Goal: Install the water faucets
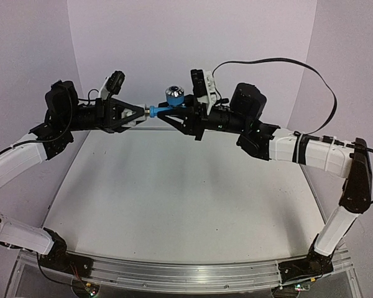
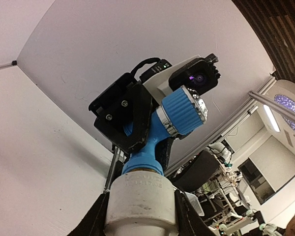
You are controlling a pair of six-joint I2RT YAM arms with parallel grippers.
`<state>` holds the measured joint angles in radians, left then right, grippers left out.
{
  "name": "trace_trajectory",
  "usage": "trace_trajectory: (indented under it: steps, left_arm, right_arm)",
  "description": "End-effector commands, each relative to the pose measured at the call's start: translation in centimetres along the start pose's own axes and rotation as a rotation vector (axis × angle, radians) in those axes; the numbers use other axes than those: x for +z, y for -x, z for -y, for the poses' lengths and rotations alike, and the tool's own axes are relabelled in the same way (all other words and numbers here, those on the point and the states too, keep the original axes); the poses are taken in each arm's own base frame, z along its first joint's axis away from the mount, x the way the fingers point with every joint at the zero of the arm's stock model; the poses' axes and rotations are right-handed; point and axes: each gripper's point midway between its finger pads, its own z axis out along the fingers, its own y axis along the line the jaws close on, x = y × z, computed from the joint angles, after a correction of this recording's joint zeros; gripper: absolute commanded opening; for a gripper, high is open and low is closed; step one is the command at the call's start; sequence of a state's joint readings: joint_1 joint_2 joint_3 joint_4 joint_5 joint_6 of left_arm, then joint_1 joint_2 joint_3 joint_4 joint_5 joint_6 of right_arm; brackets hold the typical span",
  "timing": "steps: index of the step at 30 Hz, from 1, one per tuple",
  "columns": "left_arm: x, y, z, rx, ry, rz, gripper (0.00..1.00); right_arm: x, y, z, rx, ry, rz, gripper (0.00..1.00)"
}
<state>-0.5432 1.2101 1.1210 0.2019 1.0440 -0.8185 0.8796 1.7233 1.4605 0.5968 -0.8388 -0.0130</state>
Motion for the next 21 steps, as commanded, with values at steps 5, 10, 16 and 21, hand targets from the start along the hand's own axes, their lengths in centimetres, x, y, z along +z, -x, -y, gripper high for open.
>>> trace_trajectory:
  steps: [5,10,16,21]
  left_arm:
    - [2.1,-0.6,-1.0,0.137,0.024,-0.044,0.0]
    - [2.2,-0.7,-1.1,0.231,0.026,-0.064,0.0]
    - [2.1,-0.7,-2.1,0.339,0.087,-0.079,0.0]
    - [2.1,-0.1,-1.9,0.483,0.093,-0.075,0.0]
  right_arm:
    - [3.3,-1.5,-1.4,0.198,0.042,-0.007,0.0]
    - [3.6,-1.8,-1.7,0.25,0.076,-0.012,0.0]
    - [3.8,-1.7,-1.9,0.329,0.099,-0.016,0.0]
    - [4.0,-1.7,-2.3,0.38,0.131,-0.02,0.0]
